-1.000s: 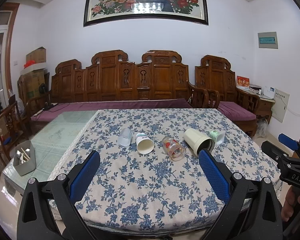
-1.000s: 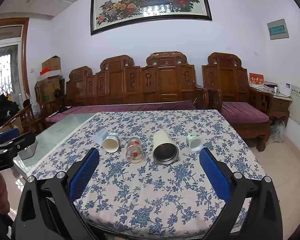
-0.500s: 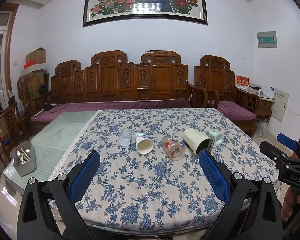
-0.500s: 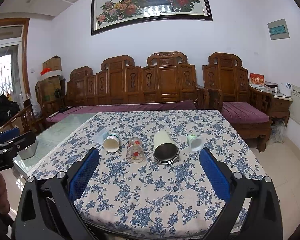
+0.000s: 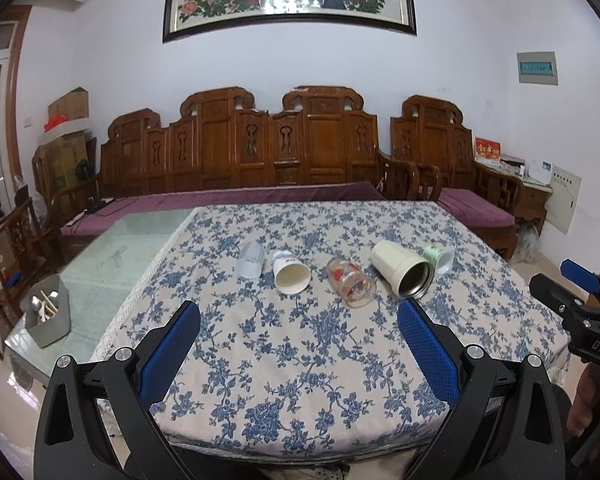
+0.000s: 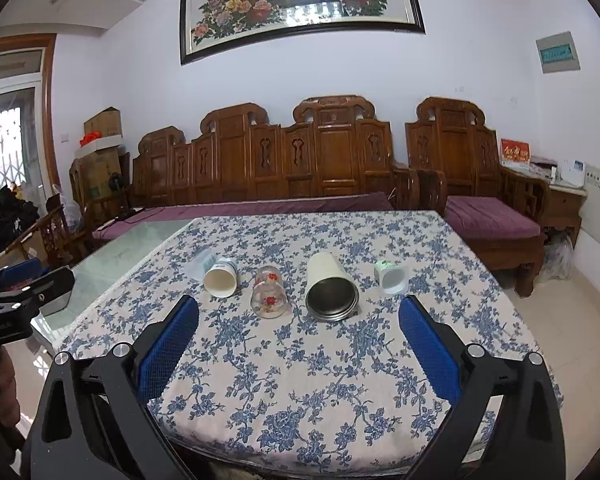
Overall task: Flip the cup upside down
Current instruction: 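Reach the right gripper to the green-labelled cup and close on it, then lift the green cup with the right gripper toward the left gripper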
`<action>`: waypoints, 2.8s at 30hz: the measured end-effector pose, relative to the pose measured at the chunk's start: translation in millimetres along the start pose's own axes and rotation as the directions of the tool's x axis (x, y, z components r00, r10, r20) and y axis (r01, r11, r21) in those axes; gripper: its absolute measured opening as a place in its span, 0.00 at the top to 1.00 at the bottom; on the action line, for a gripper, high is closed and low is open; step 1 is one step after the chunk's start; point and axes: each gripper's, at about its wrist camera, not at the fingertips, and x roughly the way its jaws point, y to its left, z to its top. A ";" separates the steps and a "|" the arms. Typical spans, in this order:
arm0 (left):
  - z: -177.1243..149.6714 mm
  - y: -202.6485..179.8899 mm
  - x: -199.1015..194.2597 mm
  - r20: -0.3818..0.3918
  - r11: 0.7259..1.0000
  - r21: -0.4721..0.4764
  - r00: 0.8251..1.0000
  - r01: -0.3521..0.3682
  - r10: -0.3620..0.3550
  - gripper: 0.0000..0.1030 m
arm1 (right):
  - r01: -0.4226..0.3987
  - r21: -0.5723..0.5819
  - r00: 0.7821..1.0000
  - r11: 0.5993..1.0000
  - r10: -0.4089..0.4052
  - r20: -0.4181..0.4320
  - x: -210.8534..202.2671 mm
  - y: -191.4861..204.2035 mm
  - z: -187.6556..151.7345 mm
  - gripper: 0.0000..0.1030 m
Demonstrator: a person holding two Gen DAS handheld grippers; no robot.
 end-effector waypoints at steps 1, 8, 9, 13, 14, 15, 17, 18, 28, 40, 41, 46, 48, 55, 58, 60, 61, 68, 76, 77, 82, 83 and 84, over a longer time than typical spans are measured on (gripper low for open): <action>-1.5 -0.5 4.2 -0.012 1.000 0.004 1.000 -0.001 0.001 0.08 | 0.002 0.002 1.000 1.000 -0.002 -0.010 4.1 -2.1 -1.9 0.02; -14.7 0.2 43.1 -0.117 0.999 0.023 0.993 0.024 -0.021 0.08 | 0.019 0.002 0.998 1.000 -0.019 -0.052 31.1 -16.3 -10.9 0.02; -16.1 -0.4 51.1 -0.133 0.999 0.028 0.991 0.023 -0.019 0.08 | 0.021 0.001 0.998 1.000 -0.021 -0.055 34.7 -18.5 -11.0 0.02; -18.1 -2.7 81.7 -0.188 0.998 0.046 0.982 0.038 -0.029 0.08 | 0.060 -0.032 0.996 0.998 -0.062 -0.057 57.2 -27.2 -8.6 0.02; -18.5 -2.8 87.1 -0.199 0.998 0.047 0.980 0.043 -0.033 0.08 | 0.074 -0.041 0.995 0.996 -0.076 -0.060 65.2 -30.0 -7.9 0.02; -19.0 -3.2 95.3 -0.209 0.998 0.052 0.977 0.047 -0.035 0.08 | 0.080 -0.042 0.995 0.996 -0.083 -0.064 71.5 -32.7 -7.2 0.02; -18.9 -5.0 109.4 -0.228 0.997 0.064 0.973 0.050 -0.034 0.08 | 0.087 -0.034 0.993 0.996 -0.089 -0.074 86.1 -41.7 -3.5 0.02; -18.9 -6.4 118.7 -0.245 0.996 0.073 0.969 0.051 -0.032 0.08 | 0.092 -0.030 0.992 0.995 -0.094 -0.078 92.1 -45.2 -2.1 0.02; -18.2 -24.6 184.4 -0.348 0.979 0.094 0.927 0.183 -0.140 0.08 | 0.127 -0.016 0.985 0.992 -0.128 -0.112 155.0 -87.8 23.6 0.02; 9.2 -46.0 239.5 -0.305 0.962 0.128 0.933 0.239 -0.191 0.08 | 0.140 -0.065 0.958 0.988 -0.152 -0.244 258.1 -140.6 57.6 0.19; 9.9 -46.2 243.6 -0.304 0.963 0.132 0.934 0.235 -0.186 0.08 | 0.138 -0.071 0.955 0.988 -0.152 -0.256 267.9 -143.5 59.8 0.23; 3.9 -45.1 256.8 -0.318 0.962 0.094 0.923 0.258 -0.216 0.08 | 0.115 -0.100 0.909 0.988 -0.145 -0.390 336.3 -161.3 63.6 0.30; 1.1 -46.0 261.1 -0.326 0.959 0.088 0.918 0.268 -0.227 0.08 | 0.111 -0.119 0.875 0.987 -0.154 -0.460 364.6 -166.4 59.0 0.33; -3.7 -50.6 260.0 -0.343 0.945 0.063 0.896 0.322 -0.283 0.08 | 0.065 -0.137 0.759 0.988 -0.138 -0.636 416.2 -170.1 33.9 0.49; -4.0 -50.6 255.7 -0.344 0.944 0.067 0.896 0.323 -0.282 0.08 | 0.062 -0.125 0.767 0.990 -0.127 -0.629 409.1 -170.3 32.2 0.53; -4.1 -47.7 250.8 -0.339 0.947 0.061 0.899 0.315 -0.277 0.08 | 0.060 -0.109 0.778 0.992 -0.115 -0.617 395.9 -170.1 33.6 0.53; -4.3 -46.8 248.7 -0.339 0.949 0.060 0.900 0.311 -0.273 0.08 | 0.059 -0.098 0.781 0.993 -0.107 -0.616 390.4 -170.5 35.0 0.53; 0.7 -38.3 217.4 -0.318 0.957 0.056 0.914 0.284 -0.253 0.08 | 0.013 -0.072 0.819 0.997 -0.052 -0.572 316.1 -143.1 35.5 0.53; -5.8 -20.4 177.2 -0.302 0.967 0.039 0.926 0.251 -0.228 0.08 | -0.075 -0.043 0.841 0.996 0.041 -0.539 250.2 -86.2 23.9 0.53; -6.4 -18.0 174.8 -0.303 0.969 0.037 0.927 0.245 -0.223 0.08 | -0.090 -0.034 0.842 0.995 0.058 -0.536 243.6 -76.9 20.7 0.52; -13.6 7.3 158.4 -0.306 0.979 0.012 0.933 0.204 -0.190 0.08 | -0.151 -0.002 0.832 0.989 0.126 -0.540 231.3 -39.4 4.4 0.52; -15.8 14.1 155.6 -0.307 0.982 0.008 0.935 0.189 -0.177 0.08 | -0.168 0.007 0.827 0.986 0.145 -0.543 229.9 -27.9 -1.6 0.52; -16.8 18.6 154.0 -0.309 0.983 0.003 0.935 0.182 -0.172 0.08 | -0.180 0.015 0.823 0.984 0.159 -0.545 229.2 -20.0 -6.6 0.52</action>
